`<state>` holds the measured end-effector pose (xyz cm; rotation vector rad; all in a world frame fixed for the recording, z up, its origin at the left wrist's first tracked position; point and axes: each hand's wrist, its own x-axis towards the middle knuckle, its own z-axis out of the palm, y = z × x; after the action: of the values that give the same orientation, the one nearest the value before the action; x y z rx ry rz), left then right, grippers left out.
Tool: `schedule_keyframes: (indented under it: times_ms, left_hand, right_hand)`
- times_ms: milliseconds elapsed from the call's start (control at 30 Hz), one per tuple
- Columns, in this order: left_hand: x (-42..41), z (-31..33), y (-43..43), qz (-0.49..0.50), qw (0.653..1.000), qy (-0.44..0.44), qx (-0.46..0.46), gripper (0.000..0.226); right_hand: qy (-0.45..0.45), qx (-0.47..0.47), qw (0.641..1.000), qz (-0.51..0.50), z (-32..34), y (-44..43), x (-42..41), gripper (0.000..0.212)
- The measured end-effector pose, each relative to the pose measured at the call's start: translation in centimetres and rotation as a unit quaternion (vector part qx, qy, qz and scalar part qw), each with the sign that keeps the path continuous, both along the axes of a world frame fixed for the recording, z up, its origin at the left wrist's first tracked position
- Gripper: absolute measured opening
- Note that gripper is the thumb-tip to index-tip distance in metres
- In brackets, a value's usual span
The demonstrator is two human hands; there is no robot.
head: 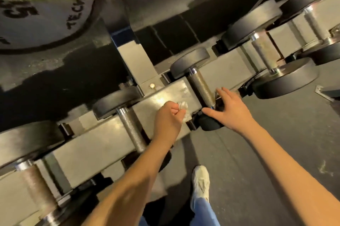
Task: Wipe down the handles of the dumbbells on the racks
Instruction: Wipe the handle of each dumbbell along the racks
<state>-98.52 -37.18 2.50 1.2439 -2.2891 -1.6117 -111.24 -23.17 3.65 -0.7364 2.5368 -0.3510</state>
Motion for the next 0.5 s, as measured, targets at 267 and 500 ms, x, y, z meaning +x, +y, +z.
schedule_keyframes:
  times_ms: [267, 500]
  left_hand:
    - [-8.7, -0.9, 1.6, 0.178, 0.984, 0.028, 0.001, 0.019]
    - [-8.9, -1.8, 2.7, 0.158, 0.986, 0.044, 0.021, 0.024]
  right_hand:
    - [-0.043, -0.108, 0.988, 0.097, -0.9, 1.4, -2.4, 0.082]
    - [-0.024, -0.234, 0.970, 0.057, -2.3, 2.1, -2.3, 0.050]
